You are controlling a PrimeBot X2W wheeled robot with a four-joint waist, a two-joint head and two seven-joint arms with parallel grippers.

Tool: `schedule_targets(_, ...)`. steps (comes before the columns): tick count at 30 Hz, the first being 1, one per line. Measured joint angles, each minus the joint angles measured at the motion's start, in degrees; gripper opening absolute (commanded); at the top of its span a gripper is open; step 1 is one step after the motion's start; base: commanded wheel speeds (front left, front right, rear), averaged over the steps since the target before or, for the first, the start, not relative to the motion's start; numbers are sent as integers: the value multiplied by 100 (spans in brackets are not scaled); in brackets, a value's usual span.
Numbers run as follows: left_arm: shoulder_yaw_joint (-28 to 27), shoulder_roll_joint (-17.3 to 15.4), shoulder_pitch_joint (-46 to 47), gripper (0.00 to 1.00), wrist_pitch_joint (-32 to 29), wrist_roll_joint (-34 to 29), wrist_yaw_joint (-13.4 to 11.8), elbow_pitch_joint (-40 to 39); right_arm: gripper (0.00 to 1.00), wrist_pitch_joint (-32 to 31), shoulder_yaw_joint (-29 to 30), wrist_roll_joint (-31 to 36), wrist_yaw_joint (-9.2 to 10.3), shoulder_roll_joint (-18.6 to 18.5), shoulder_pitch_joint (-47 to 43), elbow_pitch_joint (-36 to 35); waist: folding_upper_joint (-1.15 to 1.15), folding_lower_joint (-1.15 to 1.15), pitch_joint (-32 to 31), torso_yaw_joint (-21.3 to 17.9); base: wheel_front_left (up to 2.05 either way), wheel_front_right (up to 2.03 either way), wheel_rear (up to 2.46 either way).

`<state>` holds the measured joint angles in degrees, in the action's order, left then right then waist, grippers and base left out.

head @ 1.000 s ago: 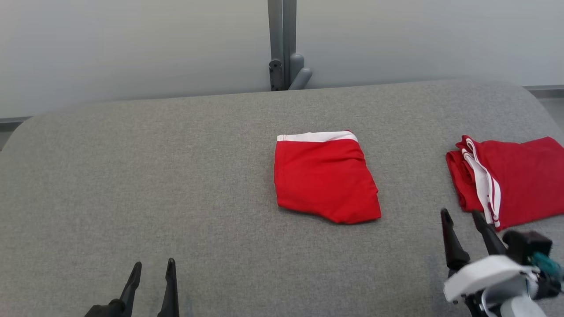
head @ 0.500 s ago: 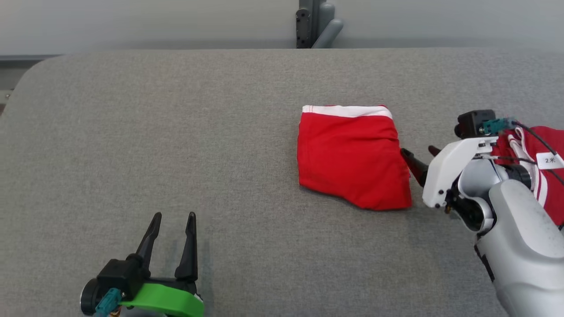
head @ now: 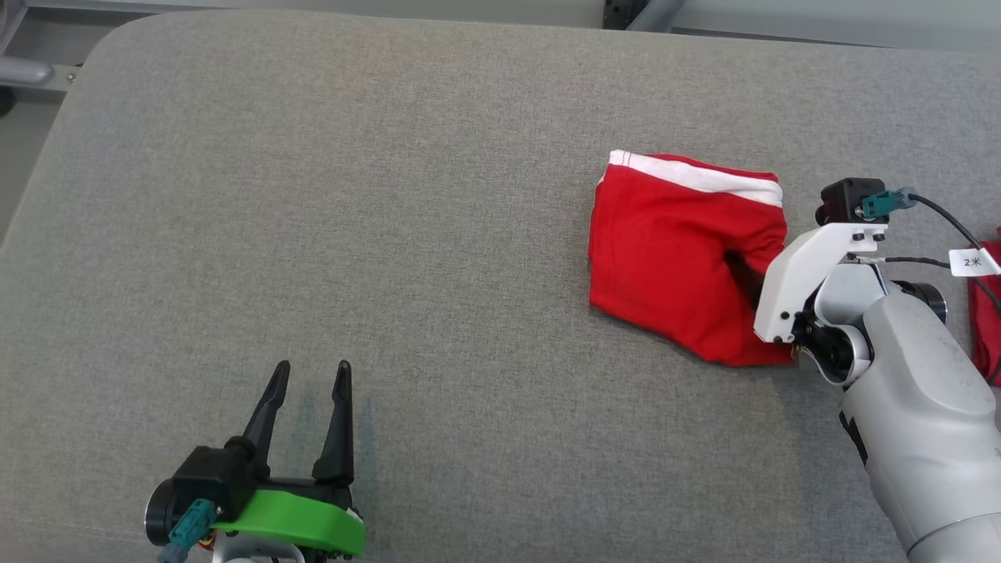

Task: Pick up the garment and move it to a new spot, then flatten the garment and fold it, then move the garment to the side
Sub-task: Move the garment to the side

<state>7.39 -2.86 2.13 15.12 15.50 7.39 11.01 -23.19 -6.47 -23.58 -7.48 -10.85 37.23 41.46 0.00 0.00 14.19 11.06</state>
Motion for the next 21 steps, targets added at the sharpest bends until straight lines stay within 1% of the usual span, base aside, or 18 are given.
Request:
schedule_targets(2, -8, 1, 4, 100, 0, -16, 0, -3, 100, 77, 12, -35, 0, 43, 85, 133, 0, 0, 43, 11, 0, 0, 0)
schedule_targets(3, -20, 0, 8, 100, 1, -22, 0, -4, 67, 131, 14, -60, 0, 74, 122, 191, 0, 0, 54, 2, 0, 0, 0)
schedule_targets(4, -30, 0, 19, 100, 0, -33, 0, -10, 0, 178, -3, -101, 0, 105, 158, 231, 0, 0, 60, -16, 0, 0, 0)
schedule_targets(9, -129, 0, 47, 100, 0, -56, 0, -46, 0, 255, -246, -457, 0, 149, 276, 218, 0, 0, 82, -196, 0, 0, 0)
schedule_targets(13, -201, 1, -4, 100, 1, -66, 0, -59, 0, 143, -614, -788, 0, -16, 291, -221, 0, 0, 67, -430, 0, 0, 0)
schedule_targets(15, -229, 2, -66, 100, 1, -54, 0, -86, 0, 2, -797, -928, -1, -255, 274, -598, 0, 0, 46, -567, 0, 0, 0)
schedule_targets(17, -257, 1, -96, 100, 1, -24, 0, -123, 0, -213, -943, -1039, -1, -604, 193, -1023, 0, 0, 22, -707, 0, 0, 0)
schedule_targets(21, -311, 2, -162, 100, 1, 56, -2, -190, 0, -866, -1011, -1304, 0, -1272, -92, -1958, 0, 0, -27, -976, 0, 0, 0)
